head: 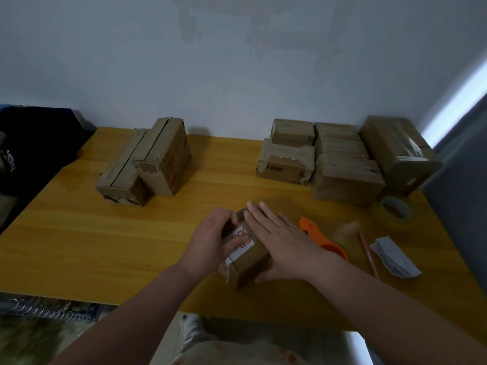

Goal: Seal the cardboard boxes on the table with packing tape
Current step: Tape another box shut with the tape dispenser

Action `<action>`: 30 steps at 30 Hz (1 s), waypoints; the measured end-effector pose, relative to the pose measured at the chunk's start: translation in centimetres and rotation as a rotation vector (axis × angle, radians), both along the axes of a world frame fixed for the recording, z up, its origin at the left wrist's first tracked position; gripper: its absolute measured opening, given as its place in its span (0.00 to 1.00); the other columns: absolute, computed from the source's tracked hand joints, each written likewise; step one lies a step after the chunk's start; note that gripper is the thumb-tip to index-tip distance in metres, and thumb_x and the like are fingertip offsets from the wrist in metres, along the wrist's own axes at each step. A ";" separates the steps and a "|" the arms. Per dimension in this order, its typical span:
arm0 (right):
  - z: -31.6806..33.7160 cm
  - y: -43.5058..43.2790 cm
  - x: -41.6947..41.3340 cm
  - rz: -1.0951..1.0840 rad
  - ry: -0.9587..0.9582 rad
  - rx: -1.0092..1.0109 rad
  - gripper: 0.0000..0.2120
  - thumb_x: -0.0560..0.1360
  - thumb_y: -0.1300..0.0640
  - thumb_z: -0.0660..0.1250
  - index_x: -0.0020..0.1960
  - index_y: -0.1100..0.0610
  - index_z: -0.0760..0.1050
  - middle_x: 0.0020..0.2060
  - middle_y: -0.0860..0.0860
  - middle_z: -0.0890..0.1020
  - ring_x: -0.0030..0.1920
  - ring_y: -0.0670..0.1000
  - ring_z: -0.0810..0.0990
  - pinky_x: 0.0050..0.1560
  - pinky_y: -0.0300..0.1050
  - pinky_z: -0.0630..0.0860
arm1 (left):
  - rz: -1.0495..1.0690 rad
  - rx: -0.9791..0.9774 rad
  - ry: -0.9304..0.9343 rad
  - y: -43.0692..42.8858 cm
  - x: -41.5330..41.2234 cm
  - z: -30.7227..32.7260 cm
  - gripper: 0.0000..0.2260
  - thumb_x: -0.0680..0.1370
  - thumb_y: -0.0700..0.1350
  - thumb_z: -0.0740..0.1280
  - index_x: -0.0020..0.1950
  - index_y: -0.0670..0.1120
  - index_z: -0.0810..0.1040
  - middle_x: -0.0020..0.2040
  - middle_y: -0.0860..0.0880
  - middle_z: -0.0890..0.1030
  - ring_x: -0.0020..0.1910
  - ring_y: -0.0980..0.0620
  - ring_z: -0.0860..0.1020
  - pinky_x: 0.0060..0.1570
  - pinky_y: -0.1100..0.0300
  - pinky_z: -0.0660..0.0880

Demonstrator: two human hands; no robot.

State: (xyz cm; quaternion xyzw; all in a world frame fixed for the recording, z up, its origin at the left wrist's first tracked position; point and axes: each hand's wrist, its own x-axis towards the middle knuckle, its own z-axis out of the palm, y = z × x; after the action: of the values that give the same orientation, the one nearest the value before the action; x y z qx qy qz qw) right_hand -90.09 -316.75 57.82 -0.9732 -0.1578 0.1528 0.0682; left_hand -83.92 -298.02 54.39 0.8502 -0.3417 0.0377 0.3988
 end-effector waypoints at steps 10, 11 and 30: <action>0.3 0.4 1.4 0.026 -0.062 -0.077 0.60 0.68 0.37 0.72 0.76 0.55 0.29 0.74 0.48 0.28 0.75 0.48 0.30 0.75 0.49 0.34 | -0.004 0.005 0.040 -0.1 0.4 0.5 0.15 0.71 0.45 0.76 0.47 0.50 0.70 0.44 0.58 0.70 0.43 0.64 0.70 0.39 0.74 0.64; 0.0 0.5 1.3 0.020 -0.059 -0.069 0.60 0.68 0.38 0.72 0.76 0.55 0.28 0.75 0.49 0.29 0.75 0.49 0.30 0.75 0.49 0.34 | -0.002 0.005 0.045 -0.1 0.4 0.6 0.15 0.71 0.45 0.75 0.47 0.50 0.70 0.43 0.58 0.70 0.42 0.64 0.70 0.38 0.74 0.64; 0.5 -2.6 -3.9 -0.145 -0.220 0.149 0.31 0.75 0.41 0.67 0.74 0.48 0.64 0.74 0.42 0.63 0.74 0.42 0.60 0.74 0.43 0.56 | 0.069 -0.016 0.137 -0.4 0.0 1.0 0.13 0.72 0.44 0.75 0.47 0.51 0.71 0.46 0.57 0.71 0.47 0.62 0.70 0.41 0.70 0.67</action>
State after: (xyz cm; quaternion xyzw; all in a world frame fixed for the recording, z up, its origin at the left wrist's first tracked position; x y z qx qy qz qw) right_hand -93.99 -319.38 58.36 -0.9852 -0.1043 0.0276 0.1333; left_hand -83.96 -298.43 55.41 0.8588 -0.2840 -0.0040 0.4264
